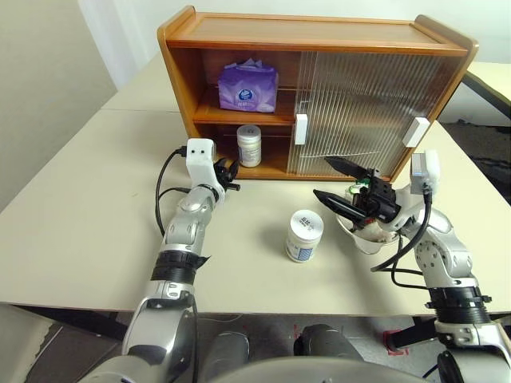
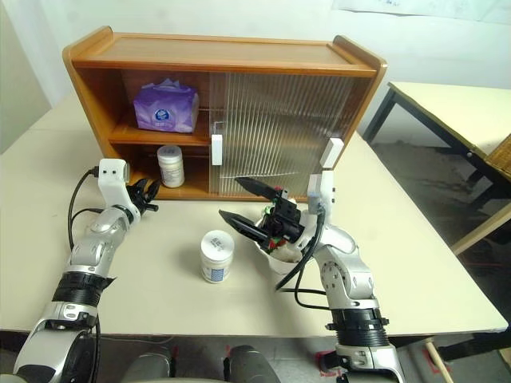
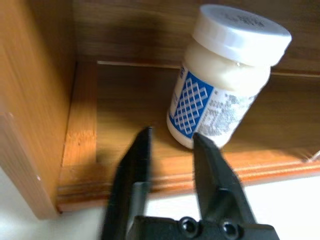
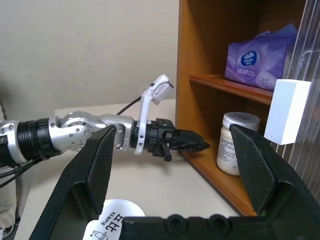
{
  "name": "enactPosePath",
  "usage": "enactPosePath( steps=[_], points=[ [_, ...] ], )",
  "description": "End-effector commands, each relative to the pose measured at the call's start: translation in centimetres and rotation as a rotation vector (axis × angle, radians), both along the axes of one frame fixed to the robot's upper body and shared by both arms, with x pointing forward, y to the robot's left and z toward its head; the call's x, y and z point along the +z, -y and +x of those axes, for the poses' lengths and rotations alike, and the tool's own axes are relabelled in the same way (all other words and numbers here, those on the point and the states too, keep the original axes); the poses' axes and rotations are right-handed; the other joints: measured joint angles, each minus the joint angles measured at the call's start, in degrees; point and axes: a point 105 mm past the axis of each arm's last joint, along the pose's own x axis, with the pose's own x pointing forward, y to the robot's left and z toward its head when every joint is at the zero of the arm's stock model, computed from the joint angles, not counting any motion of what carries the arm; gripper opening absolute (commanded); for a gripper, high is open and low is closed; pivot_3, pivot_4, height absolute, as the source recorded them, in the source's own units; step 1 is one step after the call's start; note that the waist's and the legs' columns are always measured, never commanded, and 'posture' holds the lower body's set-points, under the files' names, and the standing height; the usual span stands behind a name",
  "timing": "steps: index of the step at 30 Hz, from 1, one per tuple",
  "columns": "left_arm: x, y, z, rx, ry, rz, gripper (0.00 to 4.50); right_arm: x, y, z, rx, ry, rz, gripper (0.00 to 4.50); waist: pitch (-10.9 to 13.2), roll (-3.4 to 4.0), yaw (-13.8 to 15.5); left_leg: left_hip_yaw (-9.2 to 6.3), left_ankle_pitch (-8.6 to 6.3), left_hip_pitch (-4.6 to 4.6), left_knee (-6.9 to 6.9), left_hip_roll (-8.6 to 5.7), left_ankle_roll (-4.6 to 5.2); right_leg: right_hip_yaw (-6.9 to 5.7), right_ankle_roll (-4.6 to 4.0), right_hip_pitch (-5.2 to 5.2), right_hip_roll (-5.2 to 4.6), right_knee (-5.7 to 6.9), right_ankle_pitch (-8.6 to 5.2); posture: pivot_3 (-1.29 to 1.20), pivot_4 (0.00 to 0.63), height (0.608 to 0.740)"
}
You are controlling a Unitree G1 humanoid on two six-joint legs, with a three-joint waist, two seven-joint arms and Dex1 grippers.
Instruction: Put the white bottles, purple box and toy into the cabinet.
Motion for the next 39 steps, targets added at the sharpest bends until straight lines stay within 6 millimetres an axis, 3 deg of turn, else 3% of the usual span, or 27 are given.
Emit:
enactPosePath(
  steps=[1,2,28,39],
  points=[
    [-0.4,-0.1,0.6,0.014,-0.015,0.026,0.22,0.0,-0.2,0.1,0.007,0.013,-0.021,4.5,0.0,0.0,-0.01,0.0,0.0,0.0,0.0,0.0,0.0,0.0,-0.01,0.0,0.0,0.0,0.0,-0.11,0.0,0.74],
    [-0.4,0.0,0.7,0.013,-0.018,0.033,0.02,0.1,-0.1,0.1,0.007,0.014,-0.022,4.5,0.0,0.0,-0.03,0.0,0.0,0.01,0.0,0.0,0.0,0.02,-0.01,0.0,0.0,0.0,0.0,-0.11,0.0,0.74],
    [-1.1,0.4,3.1,0.073,-0.038,0.064,0.02,0.1,-0.2,0.0,0.002,0.02,-0.026,4.5,0.0,0.0,-0.01,0.0,0.03,0.07,0.02,0.0,0.03,0.0,0.34,0.07,-0.01,0.01,-0.17,-0.13,0.0,0.74],
    [-1.4,2.6,3.2,-0.033,-0.046,0.065,0.02,0.0,-0.2,-0.1,0.003,0.019,-0.025,4.5,0.01,0.01,0.37,-0.03,0.15,0.07,0.02,-0.05,0.08,0.01,0.41,0.13,0.0,0.02,-0.13,-0.12,0.0,0.74]
  ],
)
